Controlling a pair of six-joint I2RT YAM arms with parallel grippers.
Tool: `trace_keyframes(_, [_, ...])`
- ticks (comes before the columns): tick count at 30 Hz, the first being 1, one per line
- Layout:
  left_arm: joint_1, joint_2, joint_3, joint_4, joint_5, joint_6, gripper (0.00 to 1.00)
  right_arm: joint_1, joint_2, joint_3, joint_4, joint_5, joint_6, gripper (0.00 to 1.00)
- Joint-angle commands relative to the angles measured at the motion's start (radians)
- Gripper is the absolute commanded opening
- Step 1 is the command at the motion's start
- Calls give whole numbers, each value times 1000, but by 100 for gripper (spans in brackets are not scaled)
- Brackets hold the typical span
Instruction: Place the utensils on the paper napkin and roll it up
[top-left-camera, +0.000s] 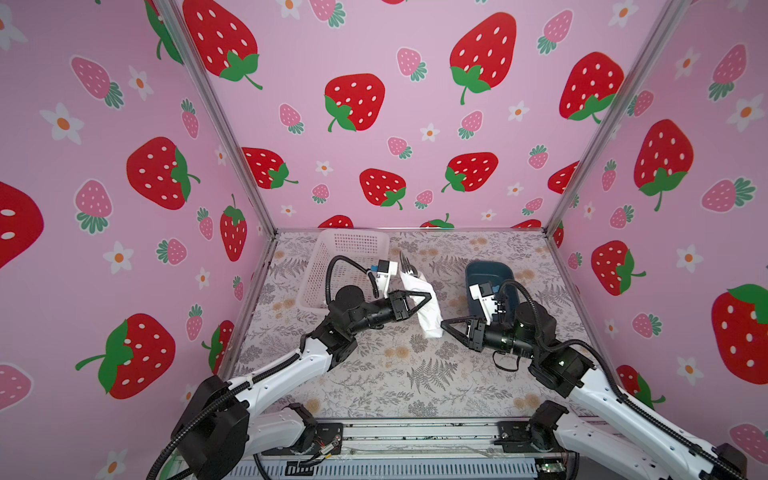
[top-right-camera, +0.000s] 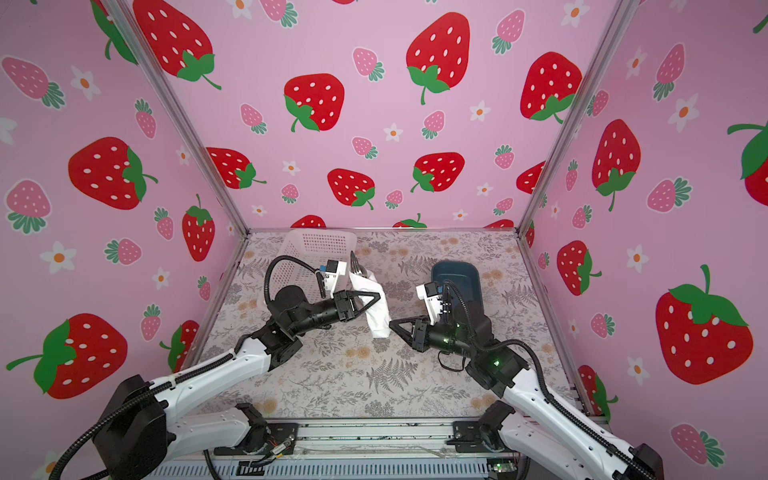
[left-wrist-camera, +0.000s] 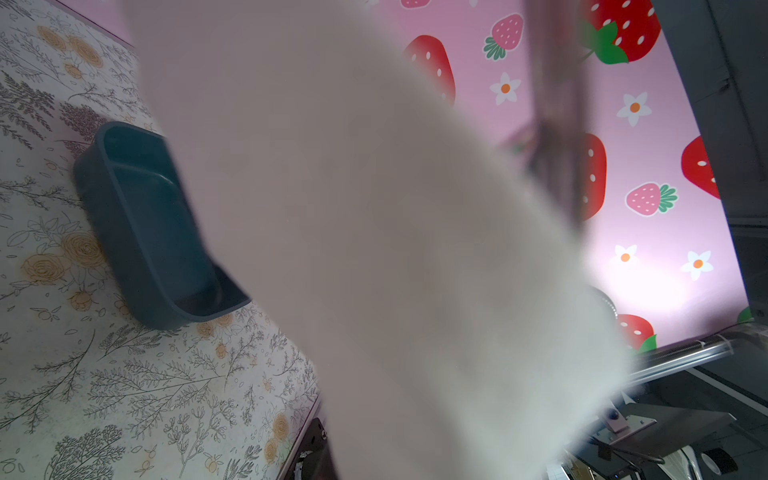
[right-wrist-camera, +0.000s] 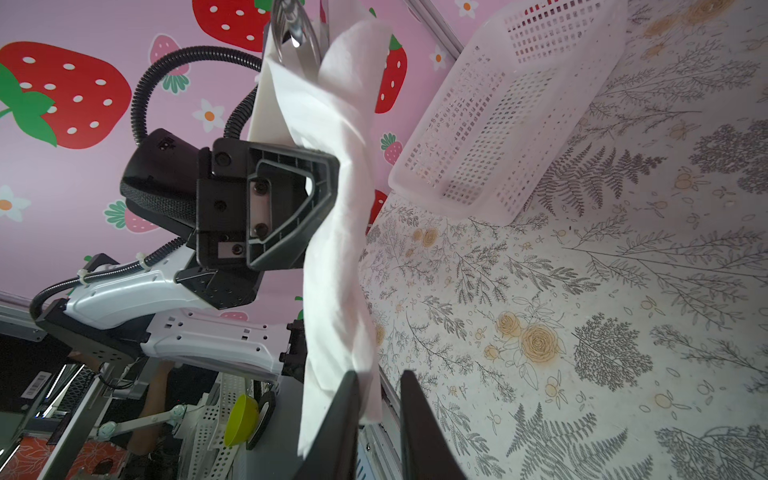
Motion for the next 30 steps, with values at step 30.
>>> trace_keyframes(30, [7, -90, 37, 16, -11, 14, 11, -1, 46, 40, 46, -35, 5, 10])
